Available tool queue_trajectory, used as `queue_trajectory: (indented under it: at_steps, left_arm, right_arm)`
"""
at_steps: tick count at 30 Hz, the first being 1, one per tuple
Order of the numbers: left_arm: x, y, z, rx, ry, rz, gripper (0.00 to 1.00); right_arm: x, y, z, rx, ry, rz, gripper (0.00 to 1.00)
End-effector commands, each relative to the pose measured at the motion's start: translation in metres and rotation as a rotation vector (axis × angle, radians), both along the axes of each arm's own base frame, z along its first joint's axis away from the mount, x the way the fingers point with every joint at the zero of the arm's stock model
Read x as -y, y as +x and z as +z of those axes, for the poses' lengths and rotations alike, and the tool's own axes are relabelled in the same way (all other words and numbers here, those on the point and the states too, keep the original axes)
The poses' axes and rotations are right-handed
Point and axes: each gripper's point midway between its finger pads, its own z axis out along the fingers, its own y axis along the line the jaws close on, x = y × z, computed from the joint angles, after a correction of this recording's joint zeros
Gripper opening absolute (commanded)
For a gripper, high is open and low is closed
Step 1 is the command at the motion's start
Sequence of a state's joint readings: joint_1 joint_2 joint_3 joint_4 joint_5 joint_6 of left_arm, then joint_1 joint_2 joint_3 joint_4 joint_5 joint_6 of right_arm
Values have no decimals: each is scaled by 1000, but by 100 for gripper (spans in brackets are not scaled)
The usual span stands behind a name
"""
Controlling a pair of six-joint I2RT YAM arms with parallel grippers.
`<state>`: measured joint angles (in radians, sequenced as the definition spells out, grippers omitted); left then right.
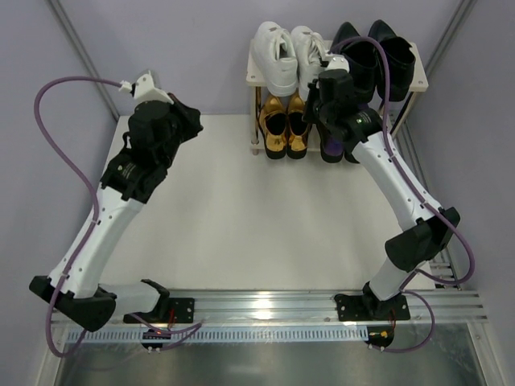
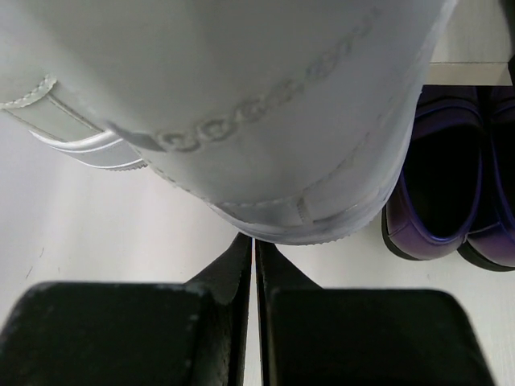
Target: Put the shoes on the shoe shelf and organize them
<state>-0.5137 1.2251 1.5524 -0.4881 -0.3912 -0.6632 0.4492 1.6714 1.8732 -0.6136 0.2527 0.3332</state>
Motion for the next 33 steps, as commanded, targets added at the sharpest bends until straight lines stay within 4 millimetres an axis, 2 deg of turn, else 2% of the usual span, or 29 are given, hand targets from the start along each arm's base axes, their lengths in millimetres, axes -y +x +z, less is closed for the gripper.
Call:
queue_trajectory:
  at_steps: [1, 5, 6, 7, 8, 12, 13, 14, 16, 17, 18, 20, 21, 22, 23, 25, 27, 28, 29, 30, 31, 32, 33]
  left_arm:
    - [20, 17, 50, 124, -64, -107, 0]
    - [30, 45, 58, 130, -88, -144, 0]
    - [34, 49, 58, 129, -96, -163, 0]
    - [35, 62, 50, 110, -96, -161, 0]
    - [35, 67, 55, 121, -105, -165, 0]
    - [44, 94, 54, 108, -143, -185, 0]
    - [44, 101, 53, 106, -151, -186, 0]
    - [49, 113, 42, 84, -152, -189, 1]
    - [51, 126, 46, 92, -184, -189, 0]
    - [55, 131, 43, 86, -195, -198, 0]
    - [60, 145, 35, 73, -209, -199, 0]
    - [63, 159, 29, 64, -233, -195, 0]
    - [67, 173, 13, 37, -237, -189, 1]
    - [68, 179, 19, 50, -268, -189, 1]
    - [69, 186, 20, 64, -288, -186, 0]
    - [74, 201, 21, 83, -328, -185, 0]
    - [83, 206, 34, 124, -389, -218, 0]
    - [87, 218, 25, 116, -401, -211, 0]
    - [86, 217, 44, 153, -427, -214, 0]
    - [88, 220, 48, 164, -436, -213, 0]
    - [84, 229, 45, 167, -440, -180, 0]
    - [82, 229, 56, 194, -460, -174, 1]
    - [80, 230, 60, 212, -467, -163, 0]
  right_arm:
    - [1, 21, 35, 127, 38, 9, 4]
    - [1, 31, 39, 132, 50, 27, 4]
    - [-2, 31, 38, 130, 53, 39, 4]
    - [-2, 32, 39, 133, 55, 40, 4]
    - [-3, 33, 37, 129, 56, 43, 4]
    - [-7, 37, 33, 120, 66, 71, 4]
    - [-10, 37, 30, 111, 69, 90, 4]
    - [-13, 36, 30, 108, 76, 107, 4]
    - [-18, 32, 29, 103, 86, 135, 4]
    - [-25, 29, 22, 86, 93, 176, 4]
    - [-25, 28, 21, 86, 92, 182, 4]
    - [-36, 10, 20, 81, 125, 276, 4]
    - [-39, 2, 26, 98, 140, 307, 4]
    - [-40, -3, 33, 127, 152, 322, 4]
    - [-36, -19, 37, 139, 163, 333, 4]
    - [-34, -36, 44, 172, 177, 364, 4]
    - [-28, -61, 48, 186, 191, 386, 4]
    - [-24, -69, 49, 187, 190, 386, 4]
    - [-22, -76, 37, 164, 183, 387, 4]
    - [-15, -92, 48, 192, 188, 387, 4]
    - [-12, -99, 45, 189, 186, 386, 4]
    - [-9, -105, 33, 166, 179, 382, 4]
    - [-2, -118, 43, 192, 184, 374, 4]
